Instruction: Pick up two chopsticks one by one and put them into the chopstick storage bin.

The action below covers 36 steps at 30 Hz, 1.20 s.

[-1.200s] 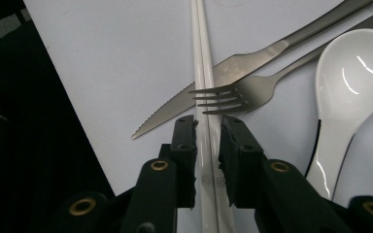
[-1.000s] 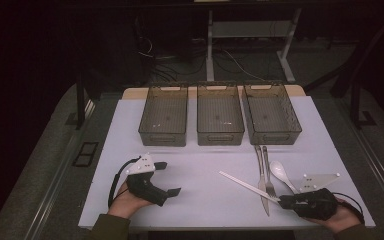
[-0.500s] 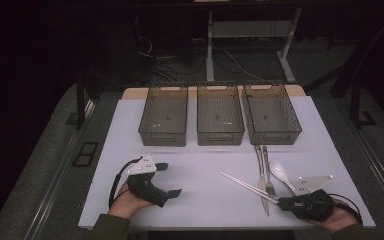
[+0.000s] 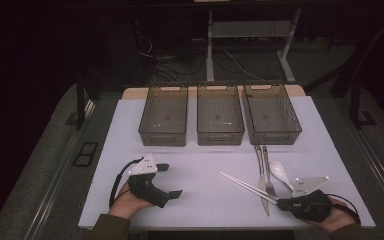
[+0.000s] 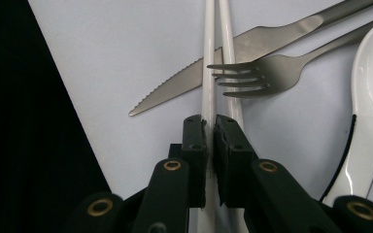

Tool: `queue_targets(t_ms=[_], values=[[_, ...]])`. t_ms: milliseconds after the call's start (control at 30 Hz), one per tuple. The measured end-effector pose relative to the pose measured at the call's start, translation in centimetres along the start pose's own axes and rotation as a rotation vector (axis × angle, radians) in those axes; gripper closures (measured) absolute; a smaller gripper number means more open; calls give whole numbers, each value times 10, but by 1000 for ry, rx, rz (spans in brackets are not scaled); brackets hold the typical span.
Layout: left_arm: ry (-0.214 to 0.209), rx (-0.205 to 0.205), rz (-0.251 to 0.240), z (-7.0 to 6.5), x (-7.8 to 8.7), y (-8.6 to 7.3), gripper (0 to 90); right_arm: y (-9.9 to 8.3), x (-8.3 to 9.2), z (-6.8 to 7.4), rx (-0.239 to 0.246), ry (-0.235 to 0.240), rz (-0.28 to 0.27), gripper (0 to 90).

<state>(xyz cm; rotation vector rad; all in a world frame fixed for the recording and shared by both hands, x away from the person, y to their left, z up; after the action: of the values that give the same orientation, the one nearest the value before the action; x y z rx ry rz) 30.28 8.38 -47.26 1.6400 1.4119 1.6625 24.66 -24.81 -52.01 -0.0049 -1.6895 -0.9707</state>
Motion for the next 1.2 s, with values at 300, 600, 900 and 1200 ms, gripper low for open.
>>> queue_targets(t_ms=[300, 600, 900, 1200], values=[[-3, -1, -3, 0, 0, 0, 0, -1, 2, 3, 19, 29, -1, 835], [-7, -1, 1, -1, 0, 0, 0, 4, 0, 5, 3, 45, -17, 755], [-11, -2, 4, -1, -1, 0, 0, 9, -6, 9, 18, 40, -15, 777], [-12, -4, 8, -2, -2, -1, 0, 9, -7, 10, 46, 9, -18, 840]])
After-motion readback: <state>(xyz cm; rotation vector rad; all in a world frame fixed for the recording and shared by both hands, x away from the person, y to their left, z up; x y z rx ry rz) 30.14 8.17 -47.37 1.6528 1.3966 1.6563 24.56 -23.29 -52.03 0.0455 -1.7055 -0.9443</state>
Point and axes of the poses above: each handheld gripper's, and its own axes: x roughly backward along the jaws, y roughly out of its top, z roughly to its left, the point moved 10 cm from there along -x, roughly forward along the jaws, and after that the axes turned 6 degrees about -y, right-handed, at the moved point
